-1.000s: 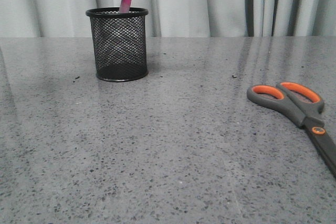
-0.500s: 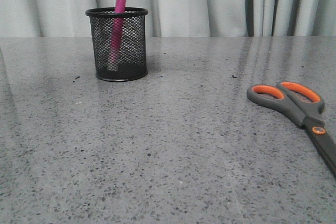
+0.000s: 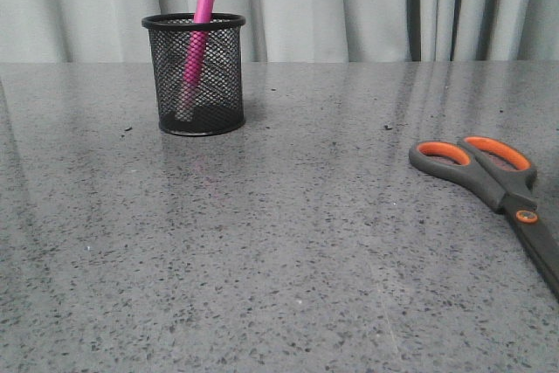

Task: Put pen and scissors into bin
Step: 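Lower the right gripper onto the scissors and grasp the handles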

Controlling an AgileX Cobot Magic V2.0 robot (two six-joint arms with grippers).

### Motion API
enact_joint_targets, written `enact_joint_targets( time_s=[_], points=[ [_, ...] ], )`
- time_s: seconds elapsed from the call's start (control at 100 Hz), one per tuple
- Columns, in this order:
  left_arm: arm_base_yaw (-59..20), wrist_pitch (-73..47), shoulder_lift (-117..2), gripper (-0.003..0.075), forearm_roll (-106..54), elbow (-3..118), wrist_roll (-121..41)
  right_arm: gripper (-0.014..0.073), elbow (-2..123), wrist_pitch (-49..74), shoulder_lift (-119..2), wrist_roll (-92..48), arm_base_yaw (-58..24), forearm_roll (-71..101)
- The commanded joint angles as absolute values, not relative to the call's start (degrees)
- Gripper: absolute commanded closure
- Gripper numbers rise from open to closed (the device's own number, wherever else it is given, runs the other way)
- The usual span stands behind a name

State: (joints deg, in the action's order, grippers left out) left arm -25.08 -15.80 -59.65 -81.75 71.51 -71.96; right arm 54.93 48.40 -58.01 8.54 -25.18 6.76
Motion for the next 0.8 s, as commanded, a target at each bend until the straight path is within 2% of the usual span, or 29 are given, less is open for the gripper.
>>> enact_joint_targets(
  time_s=[0.0, 0.21, 0.34, 0.69, 0.76, 0.79],
  points=[
    [-25.47, -17.1, -55.48, 0.0304, -81.88, 72.06, -71.92, 0.0228, 57.2, 50.01, -63.02, 12.31, -28.56, 2.62],
    [-25.47, -17.35, -48.81, 0.0304, -81.88, 68.02, -71.92, 0.0122, 57.2, 53.95, -71.7, 18.49, -29.5, -0.33],
    [-25.47, -17.35, -46.26, 0.0315, -81.88, 65.47, -71.92, 0.012, 57.2, 54.23, -75.75, 19.34, -29.5, -0.33],
    [-25.73, -17.97, -45.04, 0.0323, -82.37, 63.82, -71.82, 0.0223, 57.2, 53.26, -84.17, 22.39, -29.5, -0.44],
    [-25.95, -18.06, -45.04, 0.0323, -82.4, 63.82, -71.82, 0.0281, 57.2, 53.95, -85.58, 22.43, -29.5, -0.56],
    [-26.22, -18.06, -45.04, 0.0323, -82.4, 63.82, -71.82, 0.0337, 57.2, 54.45, -86.15, 22.43, -29.5, -0.64]
  ],
)
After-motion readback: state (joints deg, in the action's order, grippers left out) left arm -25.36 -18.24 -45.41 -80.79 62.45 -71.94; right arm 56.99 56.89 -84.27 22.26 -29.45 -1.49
